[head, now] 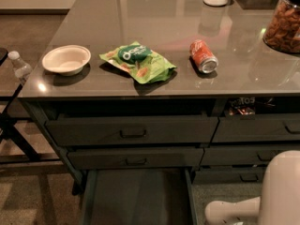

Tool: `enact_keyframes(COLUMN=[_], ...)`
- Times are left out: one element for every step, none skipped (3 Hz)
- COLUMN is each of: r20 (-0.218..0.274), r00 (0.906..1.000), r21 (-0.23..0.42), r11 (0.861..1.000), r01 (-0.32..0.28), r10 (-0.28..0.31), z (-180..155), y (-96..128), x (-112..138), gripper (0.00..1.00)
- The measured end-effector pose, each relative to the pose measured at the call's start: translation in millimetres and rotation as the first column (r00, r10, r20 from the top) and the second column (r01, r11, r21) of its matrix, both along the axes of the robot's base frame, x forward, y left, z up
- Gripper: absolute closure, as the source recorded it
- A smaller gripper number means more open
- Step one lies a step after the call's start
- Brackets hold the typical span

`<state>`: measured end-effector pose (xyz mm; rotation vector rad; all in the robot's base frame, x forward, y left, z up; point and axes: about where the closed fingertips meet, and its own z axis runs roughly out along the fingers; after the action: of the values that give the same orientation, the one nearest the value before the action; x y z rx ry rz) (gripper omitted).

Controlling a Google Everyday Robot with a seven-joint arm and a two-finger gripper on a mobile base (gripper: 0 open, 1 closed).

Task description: Close bottom drawer

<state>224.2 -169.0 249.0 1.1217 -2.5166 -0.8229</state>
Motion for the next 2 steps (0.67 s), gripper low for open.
enact_keyframes(r20=[0.028, 0.080], r00=[0.9980, 0.9919], r21=[0.002, -0.001], r11=[0.998, 0.995], r01=[0.056, 0.099], r10=[-0.056, -0.098], z=[-36.0, -58.4], y=[7.1, 14.3], x=[12.7, 36.8], gripper=[1.00, 1.00])
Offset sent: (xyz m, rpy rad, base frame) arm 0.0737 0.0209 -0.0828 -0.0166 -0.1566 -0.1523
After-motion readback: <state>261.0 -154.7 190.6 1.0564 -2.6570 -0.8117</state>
